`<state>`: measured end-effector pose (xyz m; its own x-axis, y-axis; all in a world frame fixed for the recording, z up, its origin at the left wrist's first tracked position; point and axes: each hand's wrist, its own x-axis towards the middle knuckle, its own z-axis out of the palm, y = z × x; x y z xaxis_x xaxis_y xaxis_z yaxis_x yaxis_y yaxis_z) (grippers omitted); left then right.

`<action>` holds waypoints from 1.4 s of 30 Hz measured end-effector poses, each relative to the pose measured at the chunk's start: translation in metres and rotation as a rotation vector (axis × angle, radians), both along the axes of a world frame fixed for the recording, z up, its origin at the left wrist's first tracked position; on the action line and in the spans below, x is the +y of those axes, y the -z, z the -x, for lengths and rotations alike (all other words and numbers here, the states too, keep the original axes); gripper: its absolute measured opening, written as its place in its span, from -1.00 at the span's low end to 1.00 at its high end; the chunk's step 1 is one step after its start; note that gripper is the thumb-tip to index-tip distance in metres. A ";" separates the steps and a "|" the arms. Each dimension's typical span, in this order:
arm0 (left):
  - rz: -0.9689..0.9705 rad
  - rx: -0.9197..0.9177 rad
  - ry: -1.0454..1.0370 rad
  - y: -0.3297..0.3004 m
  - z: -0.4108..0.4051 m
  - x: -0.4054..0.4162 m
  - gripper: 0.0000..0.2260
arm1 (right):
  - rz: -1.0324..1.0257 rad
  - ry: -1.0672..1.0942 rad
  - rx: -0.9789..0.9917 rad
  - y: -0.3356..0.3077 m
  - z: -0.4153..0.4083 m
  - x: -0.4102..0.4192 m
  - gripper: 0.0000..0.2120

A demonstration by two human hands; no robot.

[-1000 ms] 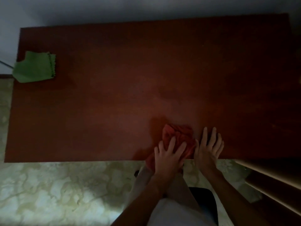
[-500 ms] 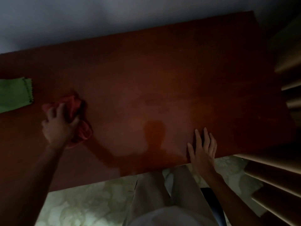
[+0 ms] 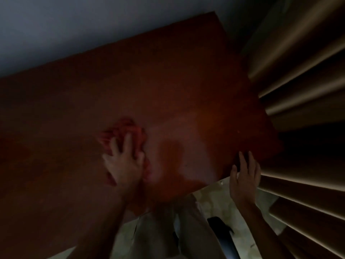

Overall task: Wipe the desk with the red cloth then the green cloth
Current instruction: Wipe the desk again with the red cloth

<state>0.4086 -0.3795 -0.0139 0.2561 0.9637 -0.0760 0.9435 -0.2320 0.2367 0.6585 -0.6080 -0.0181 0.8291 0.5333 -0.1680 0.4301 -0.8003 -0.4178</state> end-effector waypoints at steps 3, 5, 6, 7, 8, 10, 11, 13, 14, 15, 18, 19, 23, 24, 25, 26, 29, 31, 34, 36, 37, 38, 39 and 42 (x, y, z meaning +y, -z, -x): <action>0.030 -0.044 0.159 -0.001 -0.101 -0.044 -0.39 | -0.043 0.052 0.025 0.004 -0.026 -0.012 -0.45; 0.076 -0.058 0.201 -0.001 -0.170 -0.060 -0.36 | -0.090 0.108 0.059 0.004 -0.040 -0.014 -0.44; 0.122 -0.055 0.233 -0.002 -0.203 -0.070 -0.35 | -0.119 0.137 0.072 0.004 -0.045 -0.016 -0.44; 0.165 -0.048 0.294 -0.004 -0.233 -0.081 -0.34 | -0.151 0.166 0.081 0.002 -0.048 -0.019 -0.45; 0.187 -0.035 0.387 -0.005 -0.258 -0.092 -0.34 | -0.184 0.200 0.081 0.000 -0.050 -0.021 -0.46; 0.186 -0.026 0.621 -0.006 -0.292 -0.117 -0.38 | -0.248 0.299 0.082 -0.006 -0.054 -0.026 -0.45; 0.174 -0.008 0.744 -0.007 -0.299 -0.126 -0.41 | -0.277 0.351 0.086 -0.009 -0.055 -0.028 -0.43; 0.114 -0.031 0.969 -0.006 -0.294 -0.136 -0.45 | -0.312 0.406 0.085 -0.012 -0.060 -0.031 -0.39; 0.096 -0.069 1.089 -0.006 -0.286 -0.133 -0.45 | -0.323 0.414 0.076 -0.011 -0.062 -0.033 -0.39; 0.072 -0.079 1.195 -0.005 -0.274 -0.126 -0.44 | -0.335 0.409 0.066 -0.010 -0.064 -0.033 -0.42; 0.034 -0.092 1.163 -0.003 -0.222 -0.089 -0.48 | -0.315 0.346 0.057 -0.006 -0.072 -0.025 -0.48; 0.076 -0.093 1.034 -0.002 -0.200 -0.070 -0.46 | -0.282 0.308 0.064 -0.005 -0.076 -0.019 -0.48; 0.120 0.042 0.409 -0.005 -0.092 0.024 -0.35 | -0.104 0.052 0.038 -0.007 -0.083 0.010 -0.47; 0.122 0.045 0.301 -0.009 -0.064 0.042 -0.35 | -0.070 0.008 0.039 -0.007 -0.083 0.016 -0.46; 0.131 0.035 0.228 -0.011 -0.037 0.052 -0.35 | -0.034 -0.025 0.037 -0.007 -0.081 0.021 -0.45; 0.121 0.021 0.196 -0.014 -0.016 0.052 -0.37 | 0.008 -0.049 0.023 -0.004 -0.079 0.025 -0.44; 0.099 -0.002 0.226 -0.009 0.016 0.004 -0.43 | 0.108 -0.068 -0.001 0.002 -0.076 0.028 -0.43; 0.107 -0.025 0.284 -0.004 0.003 -0.048 -0.45 | 0.128 -0.084 -0.002 0.004 -0.077 0.025 -0.42; 0.147 -0.097 0.482 0.003 -0.055 -0.120 -0.47 | 0.060 -0.069 0.034 -0.001 -0.080 0.025 -0.41; 0.244 -0.177 0.640 -0.001 -0.108 -0.153 -0.54 | -0.066 -0.012 0.098 -0.005 -0.081 0.026 -0.44; 0.276 -0.207 0.725 -0.001 -0.133 -0.164 -0.60 | -0.142 0.032 0.135 -0.008 -0.082 0.025 -0.47; 0.291 -0.233 0.820 -0.001 -0.156 -0.172 -0.65 | -0.206 0.079 0.157 -0.011 -0.083 0.024 -0.49; 0.288 -0.239 0.921 0.000 -0.176 -0.178 -0.69 | -0.245 0.121 0.159 -0.015 -0.085 0.023 -0.51; 0.195 -0.124 1.154 0.005 -0.207 -0.180 -0.70 | -0.222 0.172 0.143 -0.020 -0.094 0.018 -0.53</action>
